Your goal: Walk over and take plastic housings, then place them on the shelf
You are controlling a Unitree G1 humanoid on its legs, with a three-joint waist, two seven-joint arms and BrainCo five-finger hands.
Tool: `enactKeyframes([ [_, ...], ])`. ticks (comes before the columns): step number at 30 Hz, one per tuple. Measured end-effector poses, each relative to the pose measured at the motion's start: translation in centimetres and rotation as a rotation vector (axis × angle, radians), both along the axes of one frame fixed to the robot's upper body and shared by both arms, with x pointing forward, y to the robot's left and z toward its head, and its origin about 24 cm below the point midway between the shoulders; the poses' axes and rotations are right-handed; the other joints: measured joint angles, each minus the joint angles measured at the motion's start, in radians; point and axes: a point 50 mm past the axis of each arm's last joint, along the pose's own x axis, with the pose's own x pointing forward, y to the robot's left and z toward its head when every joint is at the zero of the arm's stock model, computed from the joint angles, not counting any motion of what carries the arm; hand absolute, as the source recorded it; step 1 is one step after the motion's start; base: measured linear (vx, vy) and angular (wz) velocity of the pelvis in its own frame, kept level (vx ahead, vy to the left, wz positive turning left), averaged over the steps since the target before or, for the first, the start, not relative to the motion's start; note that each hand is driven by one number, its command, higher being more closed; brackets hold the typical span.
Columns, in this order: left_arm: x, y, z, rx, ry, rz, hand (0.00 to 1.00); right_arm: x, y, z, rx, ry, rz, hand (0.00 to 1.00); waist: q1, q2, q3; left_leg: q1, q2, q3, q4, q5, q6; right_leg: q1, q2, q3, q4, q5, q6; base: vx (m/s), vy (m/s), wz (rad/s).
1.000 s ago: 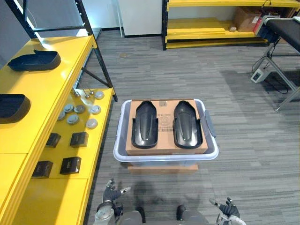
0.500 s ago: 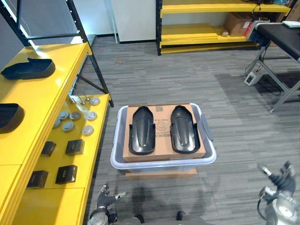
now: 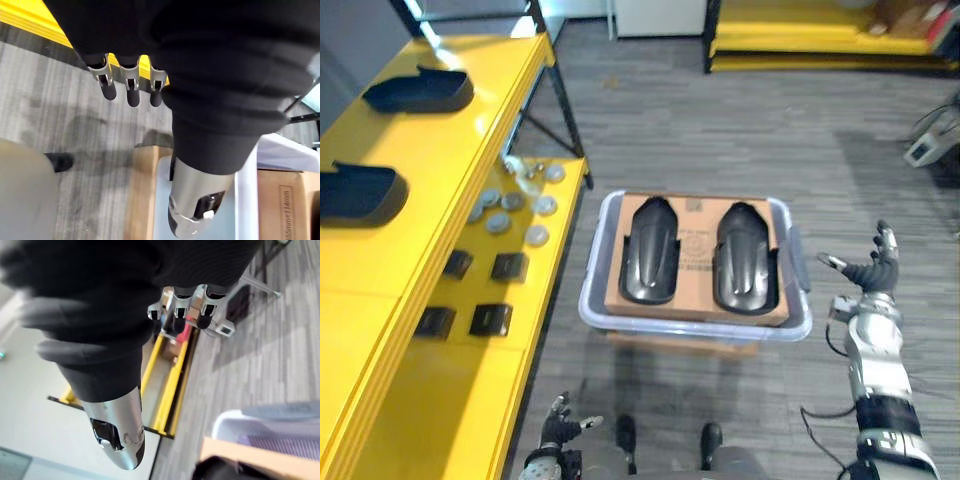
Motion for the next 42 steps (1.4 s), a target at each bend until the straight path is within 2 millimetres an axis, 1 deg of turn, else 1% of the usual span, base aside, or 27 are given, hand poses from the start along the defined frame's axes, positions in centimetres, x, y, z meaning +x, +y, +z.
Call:
enactKeyframes([
  [2,0.7,-0.5,0.3,0.004,-0.030,-0.011,0.00,1.2,0.0,0.1,0.017,0.043,-0.031,0.00,0.001,0.009,0.036,-0.011,-0.002,-0.016,-0.017,0.021,-0.001,-0.009,-0.001,-0.016,-0.003,0.009,0.000,-0.09,0.013,0.20],
  [3,0.8,-0.5,0.3,0.001,-0.035,-0.009,0.00,1.6,0.0,0.1,0.026,0.058,-0.040,0.00,0.002,0.011,0.041,-0.022,-0.002,-0.019,-0.023,0.029,-0.002,-0.022,-0.001,-0.018,-0.004,0.013,0.000,-0.09,0.013,0.10],
  [5,1.4,-0.6,0.5,0.006,-0.050,-0.008,0.00,2.0,-0.3,0.2,0.032,0.077,-0.063,0.00,0.004,0.017,0.061,-0.031,-0.003,-0.024,-0.030,0.040,-0.002,-0.032,-0.001,-0.022,-0.004,0.019,-0.001,-0.07,0.012,0.08],
  [7,2.2,-1.0,0.9,0.011,-0.079,-0.016,0.00,2.2,-1.3,0.0,0.043,0.133,-0.099,0.00,0.003,0.031,0.095,-0.043,-0.006,-0.039,-0.031,0.050,-0.003,-0.037,-0.003,-0.033,-0.004,0.024,0.000,-0.08,0.012,0.16],
  [8,2.3,-1.1,0.9,0.007,-0.082,-0.017,0.00,2.1,-1.6,-0.2,0.054,0.152,-0.111,1.00,0.004,0.035,0.099,-0.048,-0.006,-0.042,-0.035,0.056,-0.003,-0.043,-0.003,-0.037,-0.004,0.025,-0.001,-0.07,0.002,0.13],
  [9,2.4,-1.2,0.9,0.011,-0.085,-0.017,0.00,2.0,-1.7,-0.7,0.068,0.172,-0.117,1.00,0.006,0.040,0.102,-0.054,-0.003,-0.045,-0.050,0.068,-0.006,-0.055,-0.001,-0.039,-0.004,0.028,-0.003,-0.04,-0.005,0.07],
  [12,2.7,-1.5,1.1,0.008,-0.095,-0.024,0.00,1.7,-2.0,-1.1,0.085,0.201,-0.132,1.00,0.004,0.048,0.111,-0.063,-0.003,-0.052,-0.050,0.072,-0.007,-0.061,-0.001,-0.046,-0.003,0.029,-0.003,-0.03,-0.008,0.06],
  [14,2.8,-1.6,1.1,-0.002,-0.097,-0.018,0.00,2.0,-1.9,-0.9,0.108,0.201,-0.134,1.00,-0.004,0.050,0.112,-0.068,-0.004,-0.056,-0.050,0.073,-0.007,-0.065,-0.001,-0.050,-0.002,0.029,-0.003,-0.02,-0.004,0.05],
  [19,3.1,-1.9,1.2,-0.018,-0.106,-0.011,0.00,1.9,-2.8,-0.2,0.140,0.169,-0.162,1.00,-0.005,0.050,0.113,-0.074,-0.003,-0.057,-0.050,0.074,-0.009,-0.070,0.000,-0.052,-0.002,0.029,-0.003,0.00,0.000,0.00],
  [24,4.1,-2.1,1.6,-0.017,-0.132,-0.018,0.00,1.8,-3.3,0.2,0.127,0.148,-0.169,1.00,-0.009,0.049,0.114,-0.068,-0.001,-0.053,-0.051,0.074,-0.010,-0.065,0.001,-0.049,-0.002,0.029,-0.003,0.00,0.000,-0.01],
  [27,4.4,-2.1,1.8,-0.019,-0.145,-0.021,0.00,1.2,-3.2,0.4,0.091,0.103,-0.154,1.00,-0.010,0.044,0.115,-0.043,-0.001,-0.044,-0.051,0.073,-0.010,-0.044,-0.001,-0.040,-0.002,0.029,-0.003,-0.01,0.005,-0.06],
  [30,5.0,-2.2,2.7,-0.027,-0.192,-0.021,0.00,-0.3,-2.7,0.3,0.021,0.049,-0.121,1.00,-0.021,0.039,0.113,-0.030,-0.001,-0.042,-0.051,0.073,-0.011,-0.031,-0.001,-0.039,-0.002,0.029,-0.003,0.00,0.000,0.00],
  [32,5.4,-2.3,3.5,-0.034,-0.235,-0.019,0.00,-1.2,-2.3,0.2,-0.005,0.023,-0.113,1.00,-0.032,0.033,0.109,-0.022,-0.001,-0.042,-0.051,0.073,-0.011,-0.024,-0.002,-0.037,-0.001,0.028,-0.002,-0.02,0.005,-0.02],
  [33,6.0,-2.4,5.1,-0.047,-0.317,-0.015,0.00,-2.6,-2.0,0.4,-0.056,-0.012,-0.112,1.00,-0.039,0.022,0.094,-0.018,-0.001,-0.042,-0.051,0.073,-0.010,-0.021,-0.001,-0.035,-0.001,0.028,-0.002,0.00,0.000,0.00],
  [35,6.4,-2.4,6.2,-0.055,-0.373,-0.011,0.00,-3.4,-1.9,0.4,-0.095,-0.029,-0.131,1.00,-0.042,0.012,0.076,-0.016,0.006,-0.041,-0.053,0.067,-0.013,-0.021,-0.001,-0.031,-0.002,0.022,0.004,-0.02,-0.011,-0.07],
  [36,6.7,-2.5,7.6,-0.065,-0.437,-0.008,0.00,-4.3,-1.5,0.4,-0.119,-0.049,-0.152,1.00,-0.043,-0.005,0.047,-0.010,0.009,-0.037,-0.053,0.058,-0.016,-0.018,0.002,-0.024,-0.005,0.016,0.012,0.00,-0.031,-0.13],
  [37,6.8,-2.5,8.1,-0.070,-0.461,-0.008,0.00,-4.6,-1.4,0.4,-0.128,-0.055,-0.159,1.00,-0.045,-0.010,0.036,-0.007,0.010,-0.035,-0.053,0.057,-0.015,-0.016,0.002,-0.021,-0.005,0.015,0.014,0.02,-0.035,-0.15],
  [38,7.2,-2.8,9.1,-0.087,-0.507,-0.009,0.00,-5.2,-1.1,0.4,-0.154,-0.067,-0.172,1.00,-0.046,-0.020,0.010,-0.005,0.011,-0.032,-0.053,0.055,-0.013,-0.015,0.003,-0.017,-0.005,0.014,0.015,0.02,-0.014,-0.08],
  [39,7.4,-2.9,9.6,-0.102,-0.531,-0.005,0.00,-5.5,-0.9,0.6,-0.170,-0.076,-0.176,1.00,-0.047,-0.022,-0.001,-0.004,0.011,-0.030,-0.053,0.054,-0.013,-0.015,0.003,-0.016,-0.005,0.014,0.015,0.04,-0.016,-0.06],
  [40,7.9,-3.4,11.2,-0.144,-0.600,-0.002,0.00,-5.8,-0.2,1.2,-0.201,-0.110,-0.174,1.00,-0.057,-0.028,-0.021,-0.003,0.011,-0.029,-0.053,0.055,-0.010,-0.014,0.003,-0.015,-0.005,0.014,0.014,0.03,-0.010,-0.03],
  [41,8.1,-3.6,11.9,-0.162,-0.632,-0.002,0.00,-6.0,0.2,1.5,-0.216,-0.124,-0.170,1.00,-0.060,-0.029,-0.026,-0.001,0.011,-0.029,-0.053,0.056,-0.008,-0.013,0.003,-0.015,-0.005,0.014,0.014,0.04,-0.009,-0.03],
  [42,8.6,-4.0,13.5,-0.199,-0.698,0.000,0.00,-6.2,0.8,2.0,-0.247,-0.153,-0.167,1.00,-0.061,-0.029,-0.029,0.008,0.011,-0.026,-0.053,0.057,-0.008,-0.004,0.003,-0.013,-0.005,0.018,0.009,0.02,-0.002,-0.03],
])
